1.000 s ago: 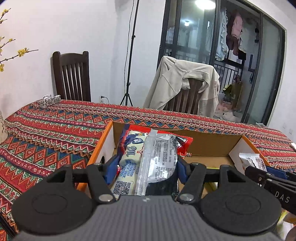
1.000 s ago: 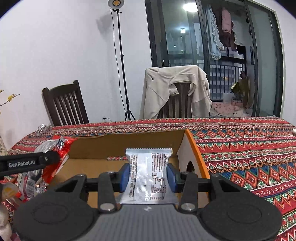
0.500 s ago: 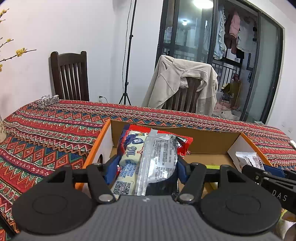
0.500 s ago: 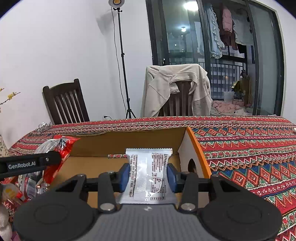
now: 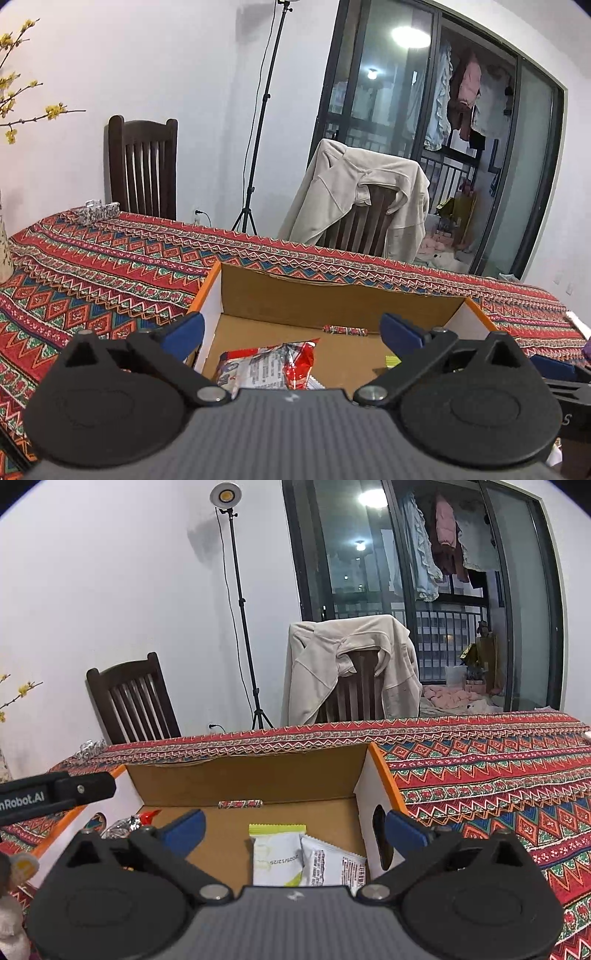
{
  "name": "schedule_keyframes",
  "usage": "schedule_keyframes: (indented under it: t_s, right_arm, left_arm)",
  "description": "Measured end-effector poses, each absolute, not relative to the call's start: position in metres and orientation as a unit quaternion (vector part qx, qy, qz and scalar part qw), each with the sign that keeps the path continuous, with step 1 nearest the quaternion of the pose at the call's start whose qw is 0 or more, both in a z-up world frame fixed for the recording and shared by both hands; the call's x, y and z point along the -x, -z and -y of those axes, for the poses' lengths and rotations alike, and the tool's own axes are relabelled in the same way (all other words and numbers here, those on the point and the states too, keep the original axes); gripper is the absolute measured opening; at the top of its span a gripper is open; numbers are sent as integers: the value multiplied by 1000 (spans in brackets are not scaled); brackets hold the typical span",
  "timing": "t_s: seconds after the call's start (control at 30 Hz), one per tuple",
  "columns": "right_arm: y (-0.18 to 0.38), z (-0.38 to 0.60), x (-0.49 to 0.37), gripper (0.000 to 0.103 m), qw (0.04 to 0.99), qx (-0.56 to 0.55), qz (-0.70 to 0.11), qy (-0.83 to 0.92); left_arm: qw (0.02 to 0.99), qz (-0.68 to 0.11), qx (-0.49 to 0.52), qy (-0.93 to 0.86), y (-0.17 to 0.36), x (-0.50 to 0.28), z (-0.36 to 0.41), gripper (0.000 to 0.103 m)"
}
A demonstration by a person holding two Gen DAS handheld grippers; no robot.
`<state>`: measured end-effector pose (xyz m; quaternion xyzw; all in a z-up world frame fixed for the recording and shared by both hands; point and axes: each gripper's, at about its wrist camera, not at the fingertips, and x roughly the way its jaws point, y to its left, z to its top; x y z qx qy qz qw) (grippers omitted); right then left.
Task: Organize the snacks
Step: 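Withdraw both tools from the box toward the remaining snacks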
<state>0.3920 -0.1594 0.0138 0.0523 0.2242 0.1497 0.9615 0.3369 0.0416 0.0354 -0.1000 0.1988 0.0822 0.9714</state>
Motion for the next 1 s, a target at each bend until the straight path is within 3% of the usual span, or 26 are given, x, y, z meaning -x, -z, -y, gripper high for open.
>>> schedule_keyframes:
  t_s: [0.63, 1.0]
  right_arm:
    - [-57, 165, -335, 103, 966, -59, -185, -171]
    - [-45, 192, -278, 103, 961, -46, -218, -164]
  left_arm:
    - [983, -145, 102, -57, -100, -272, -36, 103]
    - [981, -169, 78, -52, -78, -218, -51, 103]
